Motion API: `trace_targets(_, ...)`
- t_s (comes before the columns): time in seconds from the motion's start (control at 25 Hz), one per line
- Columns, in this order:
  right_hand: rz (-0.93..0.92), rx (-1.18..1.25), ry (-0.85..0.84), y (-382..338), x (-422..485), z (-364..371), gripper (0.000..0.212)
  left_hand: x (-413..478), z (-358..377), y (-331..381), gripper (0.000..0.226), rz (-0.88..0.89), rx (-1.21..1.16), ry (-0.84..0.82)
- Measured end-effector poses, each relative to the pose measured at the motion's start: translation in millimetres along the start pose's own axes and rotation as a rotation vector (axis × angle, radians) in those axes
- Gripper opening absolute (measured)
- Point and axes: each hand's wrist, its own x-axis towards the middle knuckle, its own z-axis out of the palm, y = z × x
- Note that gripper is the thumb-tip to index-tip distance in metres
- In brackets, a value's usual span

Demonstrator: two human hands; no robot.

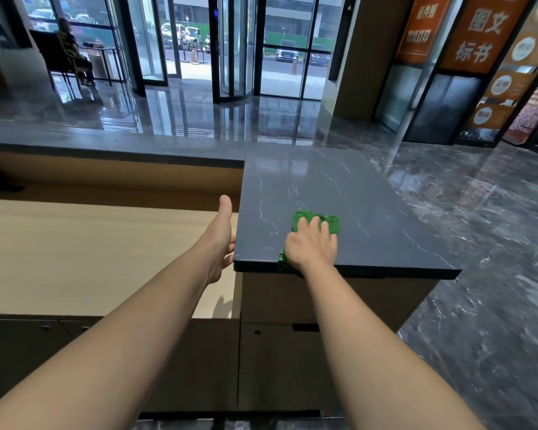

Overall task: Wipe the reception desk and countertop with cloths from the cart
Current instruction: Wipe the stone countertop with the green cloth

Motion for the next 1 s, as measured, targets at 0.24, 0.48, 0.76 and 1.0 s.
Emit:
trace_targets(0.24,-0.402,-0.006,-0.052,-68,-19,23,0.052,16,-21,1,0.084,-0.073,-0.152,-0.069)
trace_targets(0.48,-0.692,-0.110,-0.064,-66,-8,19,0.042,51,-22,4,0.078,0.267,0.198,0.132)
trace_targets(0.76,-0.612,-0.179,-0.068,-90,40,24,0.044,119,-31,17,0.103,-0.038,-0.079,-0.227)
trace_targets(1.0,-0.568,-0.184,-0.070,-113,98,26,0.043,182,-28,46,0.107,-0.065,-0.022,-0.292)
